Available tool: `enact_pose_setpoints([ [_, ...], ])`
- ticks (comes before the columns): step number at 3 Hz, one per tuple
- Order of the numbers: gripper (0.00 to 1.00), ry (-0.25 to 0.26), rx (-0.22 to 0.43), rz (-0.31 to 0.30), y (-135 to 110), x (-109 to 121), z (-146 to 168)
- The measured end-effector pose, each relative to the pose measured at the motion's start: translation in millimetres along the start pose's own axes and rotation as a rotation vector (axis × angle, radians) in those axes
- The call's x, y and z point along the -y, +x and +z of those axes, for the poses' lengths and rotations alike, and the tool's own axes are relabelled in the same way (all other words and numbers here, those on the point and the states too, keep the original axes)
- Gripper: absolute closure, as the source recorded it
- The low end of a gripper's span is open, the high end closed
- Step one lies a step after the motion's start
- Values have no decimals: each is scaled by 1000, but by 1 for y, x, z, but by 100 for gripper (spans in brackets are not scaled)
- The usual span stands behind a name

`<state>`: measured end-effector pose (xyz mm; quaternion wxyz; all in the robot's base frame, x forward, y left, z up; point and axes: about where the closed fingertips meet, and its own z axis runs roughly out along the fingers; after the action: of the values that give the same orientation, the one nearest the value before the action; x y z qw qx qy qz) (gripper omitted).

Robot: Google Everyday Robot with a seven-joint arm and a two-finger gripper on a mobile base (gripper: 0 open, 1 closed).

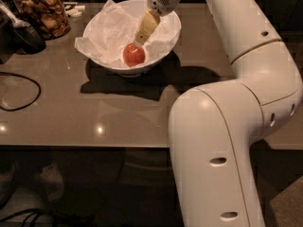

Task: Pick apple from white bowl

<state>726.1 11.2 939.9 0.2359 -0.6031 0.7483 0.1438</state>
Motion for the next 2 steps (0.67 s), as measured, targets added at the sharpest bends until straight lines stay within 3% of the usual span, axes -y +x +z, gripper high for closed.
enact_pose_setpoints([
  [2, 19, -25, -67, 42, 18, -3, 22],
])
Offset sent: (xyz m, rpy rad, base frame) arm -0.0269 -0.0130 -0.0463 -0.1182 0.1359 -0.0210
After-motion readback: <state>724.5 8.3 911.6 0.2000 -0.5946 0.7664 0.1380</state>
